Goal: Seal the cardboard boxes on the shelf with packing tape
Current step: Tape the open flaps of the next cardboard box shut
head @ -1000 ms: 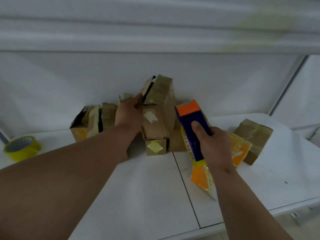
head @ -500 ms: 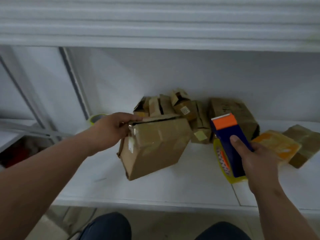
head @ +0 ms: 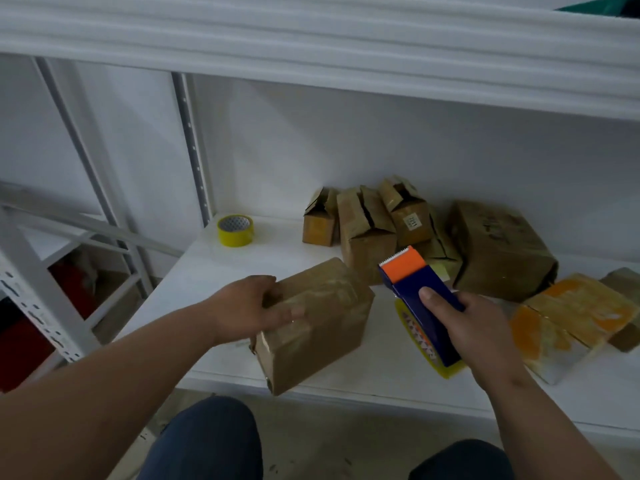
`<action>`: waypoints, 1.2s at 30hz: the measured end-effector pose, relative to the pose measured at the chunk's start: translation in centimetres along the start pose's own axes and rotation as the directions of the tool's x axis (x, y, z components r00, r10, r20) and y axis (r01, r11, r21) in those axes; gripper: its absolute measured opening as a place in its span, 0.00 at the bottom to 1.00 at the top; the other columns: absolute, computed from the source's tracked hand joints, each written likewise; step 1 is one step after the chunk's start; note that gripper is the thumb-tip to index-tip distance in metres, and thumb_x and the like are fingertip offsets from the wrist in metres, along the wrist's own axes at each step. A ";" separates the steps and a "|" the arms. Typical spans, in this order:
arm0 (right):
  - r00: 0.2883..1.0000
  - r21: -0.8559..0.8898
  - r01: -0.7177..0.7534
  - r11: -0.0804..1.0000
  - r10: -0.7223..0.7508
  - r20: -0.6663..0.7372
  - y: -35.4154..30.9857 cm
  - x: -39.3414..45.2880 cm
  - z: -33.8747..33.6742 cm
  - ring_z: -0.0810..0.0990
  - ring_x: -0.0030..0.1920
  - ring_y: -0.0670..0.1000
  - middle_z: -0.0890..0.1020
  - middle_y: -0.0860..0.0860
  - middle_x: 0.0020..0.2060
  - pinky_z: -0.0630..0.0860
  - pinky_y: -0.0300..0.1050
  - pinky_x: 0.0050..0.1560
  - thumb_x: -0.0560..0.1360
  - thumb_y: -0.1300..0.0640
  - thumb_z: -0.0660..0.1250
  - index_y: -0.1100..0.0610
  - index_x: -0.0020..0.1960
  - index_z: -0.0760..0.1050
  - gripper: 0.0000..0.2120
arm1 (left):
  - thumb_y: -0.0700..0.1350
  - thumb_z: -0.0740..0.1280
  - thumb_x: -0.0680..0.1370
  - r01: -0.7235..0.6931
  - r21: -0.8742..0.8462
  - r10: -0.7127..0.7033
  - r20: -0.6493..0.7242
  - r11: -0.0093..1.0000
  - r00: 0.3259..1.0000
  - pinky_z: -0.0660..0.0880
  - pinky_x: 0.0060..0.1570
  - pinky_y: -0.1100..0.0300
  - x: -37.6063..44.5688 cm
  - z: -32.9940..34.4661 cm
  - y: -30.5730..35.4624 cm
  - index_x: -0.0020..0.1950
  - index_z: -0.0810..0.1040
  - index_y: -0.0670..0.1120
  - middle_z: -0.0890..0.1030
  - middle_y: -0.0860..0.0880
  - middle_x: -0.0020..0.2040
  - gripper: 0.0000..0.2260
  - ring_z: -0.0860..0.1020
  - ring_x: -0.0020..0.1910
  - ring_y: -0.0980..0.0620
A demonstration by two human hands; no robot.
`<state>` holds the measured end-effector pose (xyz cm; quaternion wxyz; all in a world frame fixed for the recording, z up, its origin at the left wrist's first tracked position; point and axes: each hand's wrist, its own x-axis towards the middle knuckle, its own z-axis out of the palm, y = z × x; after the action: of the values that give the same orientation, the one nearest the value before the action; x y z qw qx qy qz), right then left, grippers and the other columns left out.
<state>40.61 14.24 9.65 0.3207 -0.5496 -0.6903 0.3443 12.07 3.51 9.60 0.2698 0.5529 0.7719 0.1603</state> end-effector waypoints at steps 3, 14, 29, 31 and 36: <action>1.000 -0.043 -0.021 0.999 0.022 0.022 -0.6 0.5 0.3 0.80 0.34 0.52 0.81 0.53 0.34 0.69 0.42 0.33 0.74 0.41 0.67 0.57 0.41 0.76 0.18 | 0.57 0.68 0.76 -0.062 0.042 0.062 -0.018 0.997 0.998 0.74 0.54 0.58 0.7 0.6 -0.8 0.66 0.68 0.54 0.75 0.53 0.58 0.21 0.75 0.54 0.54; 0.992 -0.180 -0.010 0.984 0.033 0.123 -2.1 2.4 0.3 0.81 0.37 0.53 0.82 0.54 0.37 0.70 0.43 0.35 0.72 0.41 0.68 0.57 0.46 0.78 0.18 | 0.58 0.55 0.82 -0.250 0.254 0.215 0.156 0.934 0.964 0.56 0.75 0.49 1.9 -0.1 -1.8 0.75 0.61 0.61 0.53 0.53 0.78 0.20 0.54 0.77 0.49; 0.980 -0.208 0.072 0.975 -0.031 0.198 -3.0 3.3 0.7 0.82 0.38 0.52 0.83 0.51 0.38 0.73 0.43 0.35 0.72 0.40 0.67 0.56 0.47 0.77 0.18 | 0.78 0.44 0.68 -0.372 0.542 0.332 0.174 0.753 0.927 0.52 0.73 0.45 2.3 2.1 -1.0 0.76 0.44 0.69 0.49 0.53 0.76 0.37 0.50 0.74 0.47; 0.977 -0.188 0.106 0.976 -0.067 0.202 -3.0 3.0 0.5 0.82 0.38 0.52 0.83 0.52 0.37 0.75 0.44 0.36 0.72 0.42 0.68 0.56 0.46 0.77 0.17 | 0.76 0.44 0.69 -0.410 0.544 0.350 0.216 0.732 0.911 0.52 0.73 0.45 2.7 1.5 -1.0 0.76 0.47 0.68 0.49 0.53 0.77 0.36 0.50 0.74 0.48; 0.953 -0.146 0.212 0.966 -0.172 0.250 -2.7 2.1 -0.9 0.81 0.33 0.47 0.83 0.51 0.34 0.71 0.39 0.34 0.67 0.36 0.70 0.55 0.44 0.78 0.22 | 0.75 0.44 0.71 -0.424 0.547 0.347 0.245 0.722 0.905 0.49 0.74 0.46 3.3 0.6 -1.0 0.76 0.51 0.69 0.50 0.55 0.79 0.33 0.51 0.76 0.49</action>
<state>39.48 16.02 12.55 0.2201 -0.4603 -0.8008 0.3136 10.84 6.23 7.83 0.0938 0.7661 0.6321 -0.0691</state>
